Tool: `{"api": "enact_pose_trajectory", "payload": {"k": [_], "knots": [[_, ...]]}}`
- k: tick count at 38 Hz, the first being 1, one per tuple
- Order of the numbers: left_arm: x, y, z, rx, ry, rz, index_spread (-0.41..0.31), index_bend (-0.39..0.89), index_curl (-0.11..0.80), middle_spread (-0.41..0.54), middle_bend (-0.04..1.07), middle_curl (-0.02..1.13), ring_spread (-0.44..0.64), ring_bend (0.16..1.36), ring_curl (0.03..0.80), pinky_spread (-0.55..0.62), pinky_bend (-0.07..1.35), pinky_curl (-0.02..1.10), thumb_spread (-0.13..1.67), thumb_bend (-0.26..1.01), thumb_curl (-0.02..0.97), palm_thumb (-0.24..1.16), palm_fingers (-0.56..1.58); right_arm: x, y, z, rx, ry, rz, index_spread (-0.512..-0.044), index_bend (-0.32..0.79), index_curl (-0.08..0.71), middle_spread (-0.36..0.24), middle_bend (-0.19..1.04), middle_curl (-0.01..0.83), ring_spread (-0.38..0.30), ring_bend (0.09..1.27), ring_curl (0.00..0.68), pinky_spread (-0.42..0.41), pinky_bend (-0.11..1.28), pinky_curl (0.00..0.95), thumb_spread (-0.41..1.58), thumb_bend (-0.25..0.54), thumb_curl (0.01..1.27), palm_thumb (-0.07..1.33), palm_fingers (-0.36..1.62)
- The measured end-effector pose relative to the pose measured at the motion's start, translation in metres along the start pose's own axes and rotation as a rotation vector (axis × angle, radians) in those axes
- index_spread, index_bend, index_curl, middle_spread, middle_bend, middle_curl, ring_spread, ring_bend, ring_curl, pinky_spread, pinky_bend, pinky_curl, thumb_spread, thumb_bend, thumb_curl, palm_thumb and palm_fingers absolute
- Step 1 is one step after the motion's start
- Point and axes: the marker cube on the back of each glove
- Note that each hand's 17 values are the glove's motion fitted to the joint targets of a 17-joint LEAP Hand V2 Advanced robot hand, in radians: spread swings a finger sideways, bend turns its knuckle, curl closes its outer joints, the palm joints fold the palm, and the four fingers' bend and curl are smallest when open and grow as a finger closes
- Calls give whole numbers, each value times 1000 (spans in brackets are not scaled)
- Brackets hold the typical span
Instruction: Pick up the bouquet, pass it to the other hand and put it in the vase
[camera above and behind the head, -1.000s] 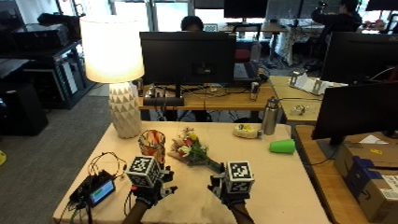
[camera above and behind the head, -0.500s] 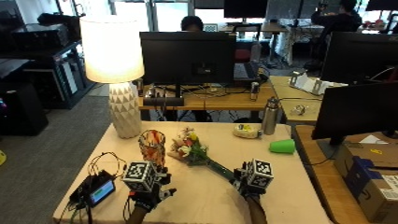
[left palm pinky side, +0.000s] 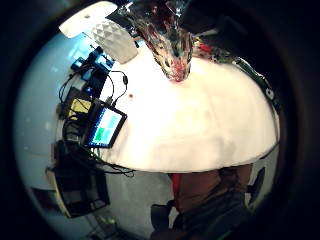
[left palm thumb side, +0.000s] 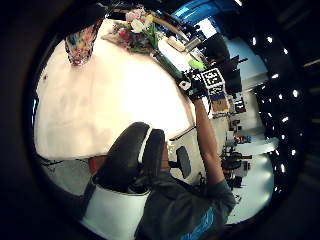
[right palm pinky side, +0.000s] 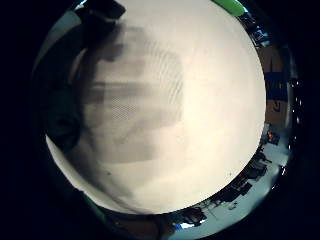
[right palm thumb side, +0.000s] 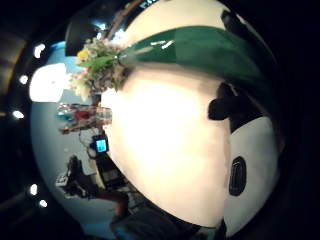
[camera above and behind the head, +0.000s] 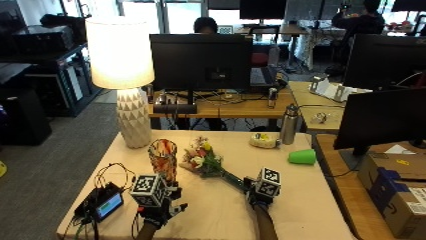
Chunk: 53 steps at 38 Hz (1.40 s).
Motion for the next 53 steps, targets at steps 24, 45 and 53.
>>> {"api": "enact_pose_trajectory", "payload": {"k": [24,45,53], "knots": [[-3,-8,-5,17,18,-5,-124,166,352,64,172,304,294,455,275,461,245,327,979,-27,289,177,377,3,-6,-1,208,309,30,-272,191,357,-182,511,497,-204,758,478,-252,589,433,504,-21,582,1021,1391],[65,-41,-45,-28,331,172,-124,161,357,59,168,305,291,456,281,456,251,339,989,-23,295,196,391,-34,54,-88,419,-320,-67,-257,221,473,-181,654,576,-206,867,533,-311,663,472,392,-29,678,972,1381],[120,-75,-69,-150,1051,252,-104,116,336,48,168,305,255,484,291,411,319,361,1009,9,319,326,424,-75,89,-106,419,-718,-220,-258,219,500,-177,670,586,-206,879,538,-310,674,477,387,-31,699,965,1370]]}}
